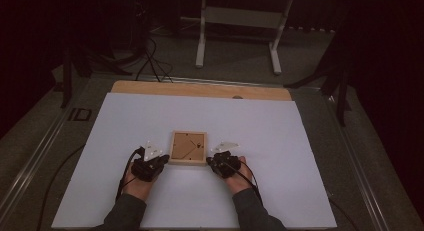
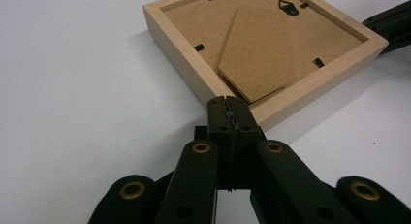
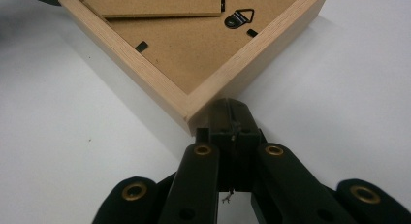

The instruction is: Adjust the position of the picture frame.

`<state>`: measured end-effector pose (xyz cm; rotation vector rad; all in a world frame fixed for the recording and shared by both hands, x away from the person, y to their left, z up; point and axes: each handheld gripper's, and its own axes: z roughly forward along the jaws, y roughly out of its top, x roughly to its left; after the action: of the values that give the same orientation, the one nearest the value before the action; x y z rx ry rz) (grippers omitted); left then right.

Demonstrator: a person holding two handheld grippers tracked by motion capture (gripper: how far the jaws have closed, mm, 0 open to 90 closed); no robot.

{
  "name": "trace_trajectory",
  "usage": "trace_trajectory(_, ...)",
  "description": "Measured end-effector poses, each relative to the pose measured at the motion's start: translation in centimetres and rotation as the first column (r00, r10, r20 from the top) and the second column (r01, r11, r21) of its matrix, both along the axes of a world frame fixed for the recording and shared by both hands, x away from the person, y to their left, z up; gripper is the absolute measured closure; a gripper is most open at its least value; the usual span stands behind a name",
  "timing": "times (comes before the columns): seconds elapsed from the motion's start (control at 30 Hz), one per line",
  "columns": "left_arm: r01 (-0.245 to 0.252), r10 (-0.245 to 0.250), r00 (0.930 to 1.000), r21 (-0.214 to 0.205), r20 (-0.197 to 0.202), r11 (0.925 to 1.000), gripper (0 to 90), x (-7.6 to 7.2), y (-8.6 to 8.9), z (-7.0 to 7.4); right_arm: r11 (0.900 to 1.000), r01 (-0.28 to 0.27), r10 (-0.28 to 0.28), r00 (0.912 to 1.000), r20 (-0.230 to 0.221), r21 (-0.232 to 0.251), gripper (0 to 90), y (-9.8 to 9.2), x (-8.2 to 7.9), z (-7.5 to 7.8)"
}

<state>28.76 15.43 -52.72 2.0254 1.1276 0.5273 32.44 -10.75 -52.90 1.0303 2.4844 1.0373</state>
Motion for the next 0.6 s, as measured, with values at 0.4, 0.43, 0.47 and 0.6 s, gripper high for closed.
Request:
trace_trajectory(0.4, 0.007, -0.007, 1.0, -0.01, 0.006, 0.9999, 90.0, 0.21, -0.54, -0.09, 0.9996, 0.027, -0.027, 0.9996, -0.001, 0.003, 90.0, -0.43, -0.02, -0.01)
trace_trajectory(0.43, 0.007, -0.007, 1.0, -0.01, 0.005, 0.9999, 90.0, 0.24, -0.56, -0.09, 0.9996, 0.028, -0.028, 0.9996, -0.001, 0.003, 90.0, -0.49, 0.02, -0.02)
trace_trajectory(0.47, 0.008, -0.008, 1.0, -0.01, 0.006, 0.9999, 90.0, 0.26, -0.59, -0.09, 0.9996, 0.028, -0.028, 0.9996, 0.0, 0.004, 90.0, -0.55, 0.05, -0.03)
trace_trajectory(0.6, 0.01, -0.01, 0.9999, -0.007, 0.004, 0.9999, 90.0, 0.3, -0.66, -0.06, 0.9995, 0.03, -0.03, 0.9996, 0.0, 0.005, 90.0, -0.61, 0.07, -0.04)
